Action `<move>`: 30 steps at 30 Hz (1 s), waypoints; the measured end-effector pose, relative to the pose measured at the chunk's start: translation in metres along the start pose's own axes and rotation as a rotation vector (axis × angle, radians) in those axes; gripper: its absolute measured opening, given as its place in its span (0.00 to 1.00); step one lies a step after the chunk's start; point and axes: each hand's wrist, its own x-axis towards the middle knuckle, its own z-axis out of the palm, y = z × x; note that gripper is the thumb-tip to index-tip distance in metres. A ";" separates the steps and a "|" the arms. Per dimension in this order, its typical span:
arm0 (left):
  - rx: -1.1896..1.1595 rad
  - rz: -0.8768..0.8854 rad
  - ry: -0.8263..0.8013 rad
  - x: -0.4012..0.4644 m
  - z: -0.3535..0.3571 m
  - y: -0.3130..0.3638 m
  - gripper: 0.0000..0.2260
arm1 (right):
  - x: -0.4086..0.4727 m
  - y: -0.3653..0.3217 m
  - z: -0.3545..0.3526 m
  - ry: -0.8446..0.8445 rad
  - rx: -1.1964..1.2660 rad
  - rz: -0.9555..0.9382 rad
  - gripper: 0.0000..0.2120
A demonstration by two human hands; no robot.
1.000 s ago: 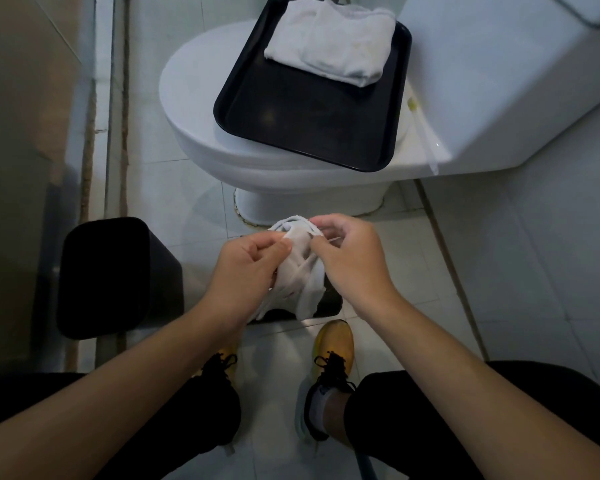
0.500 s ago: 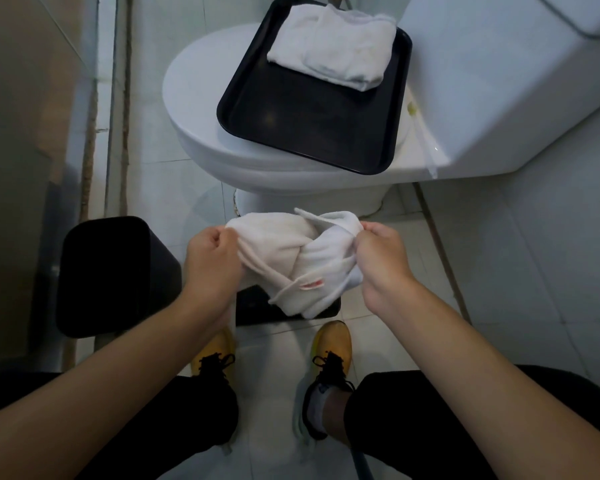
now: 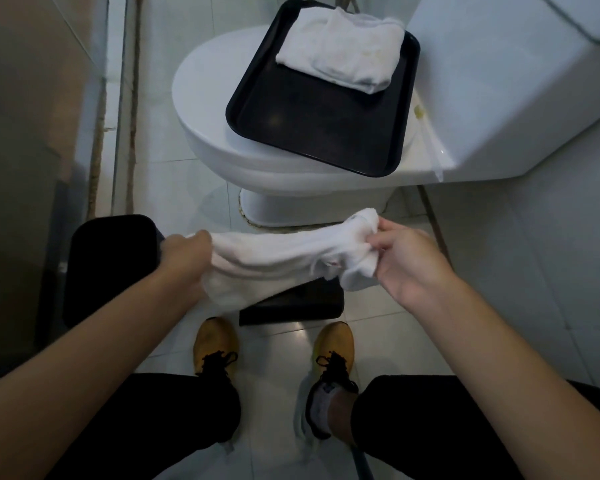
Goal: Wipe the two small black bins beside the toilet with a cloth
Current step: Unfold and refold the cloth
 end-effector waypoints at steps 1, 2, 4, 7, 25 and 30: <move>0.062 0.027 0.018 -0.009 0.002 0.000 0.28 | -0.004 0.001 0.004 -0.081 0.037 0.006 0.23; 0.088 0.131 0.018 -0.024 0.003 0.000 0.27 | -0.008 0.003 0.008 -0.146 0.056 -0.004 0.22; 0.010 0.450 -0.130 -0.058 0.006 -0.001 0.16 | -0.018 0.010 0.017 -0.235 0.062 -0.040 0.21; -0.092 0.801 -0.370 -0.100 0.007 -0.001 0.05 | -0.030 0.019 0.025 -0.271 0.031 -0.086 0.18; -0.105 0.837 -0.338 -0.097 -0.009 0.019 0.04 | -0.042 0.004 0.002 -0.170 -0.207 -0.278 0.14; -0.122 0.977 0.036 -0.079 -0.054 0.042 0.05 | -0.026 0.000 -0.025 0.135 -0.508 -0.309 0.15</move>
